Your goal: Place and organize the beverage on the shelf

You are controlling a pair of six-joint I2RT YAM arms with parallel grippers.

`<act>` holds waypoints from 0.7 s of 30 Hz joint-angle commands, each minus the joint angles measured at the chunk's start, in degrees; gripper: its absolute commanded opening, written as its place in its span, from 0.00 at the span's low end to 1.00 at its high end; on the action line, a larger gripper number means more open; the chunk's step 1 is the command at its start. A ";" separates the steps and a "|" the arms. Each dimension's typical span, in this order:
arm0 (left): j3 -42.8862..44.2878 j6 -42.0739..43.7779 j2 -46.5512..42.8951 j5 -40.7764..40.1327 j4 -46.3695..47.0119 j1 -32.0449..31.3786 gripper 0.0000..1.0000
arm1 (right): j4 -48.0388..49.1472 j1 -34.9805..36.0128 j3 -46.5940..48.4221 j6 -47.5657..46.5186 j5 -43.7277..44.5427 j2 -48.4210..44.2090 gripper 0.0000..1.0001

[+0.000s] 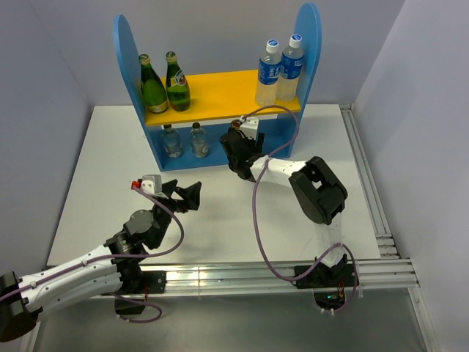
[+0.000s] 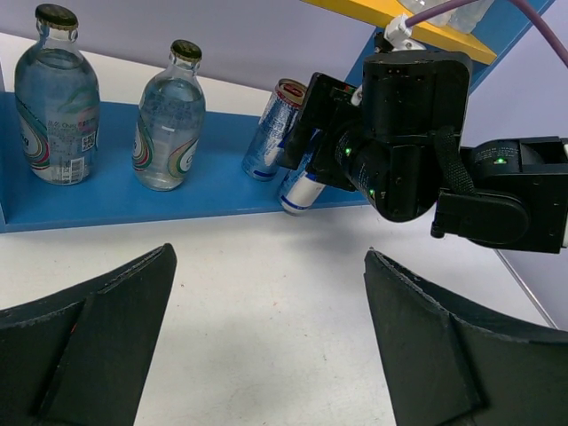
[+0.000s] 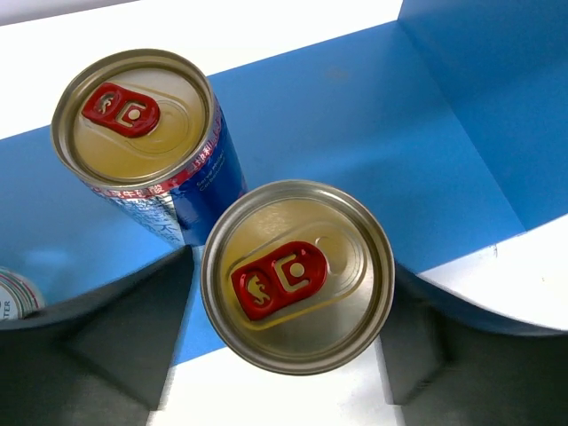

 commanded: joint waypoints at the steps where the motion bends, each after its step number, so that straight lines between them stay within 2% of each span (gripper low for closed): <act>1: -0.49 0.04 -0.17 -0.48 0.99 -0.27 0.93 | 3.95 -1.12 2.13 -3.48 -0.44 -1.56 0.78; 2: -0.49 0.04 -0.17 -0.48 0.90 -0.27 0.93 | 4.56 -1.12 1.42 -3.31 -0.09 -2.00 0.52; 3: -0.40 0.04 0.00 -0.48 0.90 -0.27 0.93 | 5.18 -1.12 0.80 -3.05 0.44 -2.35 0.34; 5: -0.57 0.04 0.00 -0.57 0.90 -0.27 0.93 | 4.40 -1.12 0.01 -1.82 1.75 -3.05 0.05; 7: -0.66 -0.05 0.00 -0.57 1.08 -0.27 0.93 | 3.43 -1.12 -0.17 -1.20 2.55 -3.32 0.00; 12: -0.84 0.04 0.44 -0.48 1.60 -0.27 0.93 | 3.16 -1.21 -0.08 -1.46 4.04 -2.97 0.00; 21: -0.93 0.04 0.62 -0.57 1.78 -0.27 0.92 | 1.75 -2.52 7.21 -2.95 8.35 1.77 0.00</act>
